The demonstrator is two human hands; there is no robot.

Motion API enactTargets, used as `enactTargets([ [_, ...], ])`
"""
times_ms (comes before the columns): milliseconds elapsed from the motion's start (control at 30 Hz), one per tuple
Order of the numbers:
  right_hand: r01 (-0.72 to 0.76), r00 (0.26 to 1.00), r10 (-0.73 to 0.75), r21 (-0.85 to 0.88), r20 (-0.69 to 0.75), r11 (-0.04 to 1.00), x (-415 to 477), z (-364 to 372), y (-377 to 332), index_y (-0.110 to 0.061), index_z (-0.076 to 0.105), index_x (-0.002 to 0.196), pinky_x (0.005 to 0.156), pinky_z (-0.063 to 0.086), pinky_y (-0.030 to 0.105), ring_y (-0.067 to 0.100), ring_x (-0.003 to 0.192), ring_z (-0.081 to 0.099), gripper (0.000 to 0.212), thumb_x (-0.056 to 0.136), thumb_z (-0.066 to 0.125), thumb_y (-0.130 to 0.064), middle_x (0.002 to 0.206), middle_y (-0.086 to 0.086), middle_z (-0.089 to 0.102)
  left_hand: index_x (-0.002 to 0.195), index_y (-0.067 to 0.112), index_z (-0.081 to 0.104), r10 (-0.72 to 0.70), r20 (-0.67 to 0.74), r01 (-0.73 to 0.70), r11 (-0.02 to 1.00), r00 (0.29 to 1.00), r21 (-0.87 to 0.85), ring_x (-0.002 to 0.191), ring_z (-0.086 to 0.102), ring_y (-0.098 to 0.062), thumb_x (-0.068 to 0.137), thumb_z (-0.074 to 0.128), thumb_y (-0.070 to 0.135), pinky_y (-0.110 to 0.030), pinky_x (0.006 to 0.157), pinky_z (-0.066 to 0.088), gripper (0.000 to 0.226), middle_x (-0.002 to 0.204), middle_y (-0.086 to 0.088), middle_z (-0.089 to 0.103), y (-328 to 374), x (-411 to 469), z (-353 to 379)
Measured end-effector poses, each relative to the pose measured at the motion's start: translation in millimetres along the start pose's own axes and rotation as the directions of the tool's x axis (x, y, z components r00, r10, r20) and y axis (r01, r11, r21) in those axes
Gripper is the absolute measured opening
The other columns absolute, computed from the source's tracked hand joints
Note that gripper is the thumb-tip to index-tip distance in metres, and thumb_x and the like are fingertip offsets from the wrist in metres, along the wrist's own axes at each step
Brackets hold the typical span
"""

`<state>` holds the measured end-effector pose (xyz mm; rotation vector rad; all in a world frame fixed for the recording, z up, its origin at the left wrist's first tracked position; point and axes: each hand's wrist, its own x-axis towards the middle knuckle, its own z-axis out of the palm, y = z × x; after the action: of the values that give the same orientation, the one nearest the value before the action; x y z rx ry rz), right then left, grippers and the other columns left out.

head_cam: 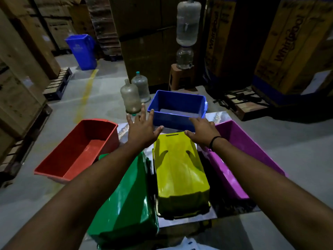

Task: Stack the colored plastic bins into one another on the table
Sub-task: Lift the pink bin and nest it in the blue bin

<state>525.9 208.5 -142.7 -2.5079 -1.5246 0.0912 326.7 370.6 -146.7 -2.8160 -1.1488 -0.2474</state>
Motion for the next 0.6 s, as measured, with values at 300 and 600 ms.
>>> enactTargets([
  [300,-0.067,0.997,0.067,0.002,0.035,0.998,40,24,15,-0.019,0.045,0.144,0.104,0.038,0.051,0.033,0.128,0.050,0.065,0.092,0.054,-0.055,0.139,0.011,0.056,0.162,0.023,0.020,0.033,0.041,-0.032,0.998,0.999,-0.047,0.144,0.043,-0.040,0.094,0.025,0.077,-0.071,0.120,0.008,0.087,0.173,-0.016,0.001,-4,59,37],
  [600,-0.043,0.994,0.040,0.021,0.099,0.999,87,29,53,-0.017,0.057,0.123,0.095,0.044,0.049,0.037,0.116,0.055,0.047,0.092,0.056,-0.052,0.124,0.013,0.060,0.129,0.018,0.056,0.003,0.122,0.009,0.995,0.992,-0.098,0.103,0.064,-0.041,0.092,0.032,0.071,-0.047,0.084,0.055,0.069,0.122,-0.017,0.068,3,97,57],
])
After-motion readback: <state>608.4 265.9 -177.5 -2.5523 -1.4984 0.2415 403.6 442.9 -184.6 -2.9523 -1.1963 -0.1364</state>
